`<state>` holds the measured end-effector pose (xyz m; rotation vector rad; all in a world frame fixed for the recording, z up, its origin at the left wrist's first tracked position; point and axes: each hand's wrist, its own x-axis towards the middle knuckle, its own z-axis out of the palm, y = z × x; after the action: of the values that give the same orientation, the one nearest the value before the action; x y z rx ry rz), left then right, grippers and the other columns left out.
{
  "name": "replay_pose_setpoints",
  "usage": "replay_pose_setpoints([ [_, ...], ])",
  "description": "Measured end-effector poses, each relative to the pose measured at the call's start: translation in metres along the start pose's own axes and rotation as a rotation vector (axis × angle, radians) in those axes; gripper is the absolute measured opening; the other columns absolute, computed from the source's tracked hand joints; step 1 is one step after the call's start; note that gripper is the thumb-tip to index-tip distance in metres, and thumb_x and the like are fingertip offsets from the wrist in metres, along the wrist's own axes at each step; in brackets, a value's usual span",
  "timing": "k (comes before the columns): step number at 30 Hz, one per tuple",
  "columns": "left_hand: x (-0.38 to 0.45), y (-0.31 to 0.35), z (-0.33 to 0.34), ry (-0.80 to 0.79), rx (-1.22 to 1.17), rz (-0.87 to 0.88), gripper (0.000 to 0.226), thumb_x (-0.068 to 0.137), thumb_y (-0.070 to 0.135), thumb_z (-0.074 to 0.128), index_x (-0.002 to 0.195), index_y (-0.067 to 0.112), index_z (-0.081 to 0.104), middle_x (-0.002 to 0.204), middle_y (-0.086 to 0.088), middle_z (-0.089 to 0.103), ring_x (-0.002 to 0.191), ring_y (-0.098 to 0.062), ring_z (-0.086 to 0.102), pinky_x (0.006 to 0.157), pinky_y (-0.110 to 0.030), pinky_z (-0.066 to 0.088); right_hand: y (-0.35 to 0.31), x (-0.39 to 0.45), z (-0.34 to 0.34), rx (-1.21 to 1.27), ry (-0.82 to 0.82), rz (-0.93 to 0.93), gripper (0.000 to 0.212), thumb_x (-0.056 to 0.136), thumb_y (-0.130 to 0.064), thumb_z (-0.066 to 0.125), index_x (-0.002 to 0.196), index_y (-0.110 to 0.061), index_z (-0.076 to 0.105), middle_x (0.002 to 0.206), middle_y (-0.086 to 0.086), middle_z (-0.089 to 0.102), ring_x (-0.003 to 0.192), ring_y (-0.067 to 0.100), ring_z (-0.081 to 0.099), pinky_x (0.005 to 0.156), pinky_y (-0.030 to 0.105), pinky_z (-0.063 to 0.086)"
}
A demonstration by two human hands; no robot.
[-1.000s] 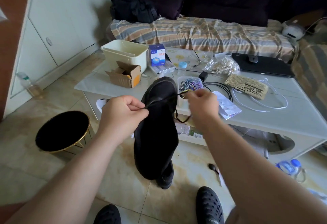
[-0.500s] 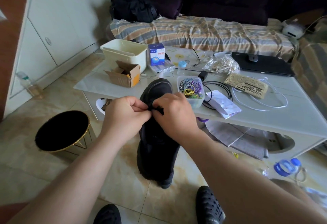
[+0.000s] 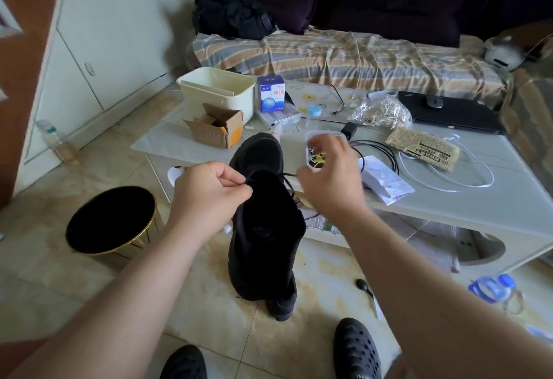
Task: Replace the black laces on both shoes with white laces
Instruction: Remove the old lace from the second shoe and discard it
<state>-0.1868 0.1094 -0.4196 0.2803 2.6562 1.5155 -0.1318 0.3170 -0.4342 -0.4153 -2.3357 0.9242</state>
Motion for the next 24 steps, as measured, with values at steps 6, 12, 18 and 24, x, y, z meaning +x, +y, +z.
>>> replay_pose_setpoints([
  [6, -0.008, 0.008, 0.007, -0.033, -0.034, 0.01, 0.01, 0.078, 0.018, 0.082, 0.085, 0.025, 0.077, 0.072, 0.013, 0.076, 0.065, -0.013, 0.073, 0.052, -0.024, 0.056, -0.018, -0.024, 0.033, -0.168, -0.122, -0.27, 0.022, 0.08, -0.036, 0.064, 0.097, -0.029, 0.076, 0.098, -0.01, 0.067, 0.095, 0.031, 0.058, 0.081, 0.046, 0.051],
  [12, -0.009, 0.008, 0.003, -0.005, -0.045, -0.016, 0.011, 0.076, 0.017, 0.082, 0.081, 0.025, 0.077, 0.07, 0.012, 0.075, 0.068, -0.012, 0.072, 0.049, -0.016, 0.05, -0.006, -0.01, 0.019, -0.228, -0.077, -0.113, 0.016, 0.078, -0.033, 0.06, 0.078, -0.021, 0.071, 0.075, -0.003, 0.063, 0.079, 0.031, 0.056, 0.069, 0.039, 0.052],
  [18, -0.003, 0.007, -0.011, 0.086, -0.037, -0.041, 0.01, 0.074, 0.019, 0.08, 0.08, 0.025, 0.076, 0.069, 0.009, 0.074, 0.065, -0.015, 0.072, 0.062, -0.025, 0.058, 0.023, 0.004, -0.013, -0.012, -0.055, 0.435, 0.009, 0.083, -0.026, 0.063, 0.082, -0.019, 0.069, 0.065, -0.004, 0.064, 0.069, 0.026, 0.063, 0.059, 0.031, 0.048],
  [24, -0.005, 0.008, -0.006, 0.047, 0.019, 0.01, 0.01, 0.074, 0.02, 0.081, 0.078, 0.026, 0.075, 0.067, 0.013, 0.074, 0.072, -0.011, 0.072, 0.082, -0.035, 0.058, -0.011, -0.01, 0.006, 0.058, -0.131, 0.132, 0.01, 0.088, -0.026, 0.071, 0.097, -0.03, 0.074, 0.085, -0.013, 0.067, 0.073, 0.002, 0.059, 0.069, 0.016, 0.045],
])
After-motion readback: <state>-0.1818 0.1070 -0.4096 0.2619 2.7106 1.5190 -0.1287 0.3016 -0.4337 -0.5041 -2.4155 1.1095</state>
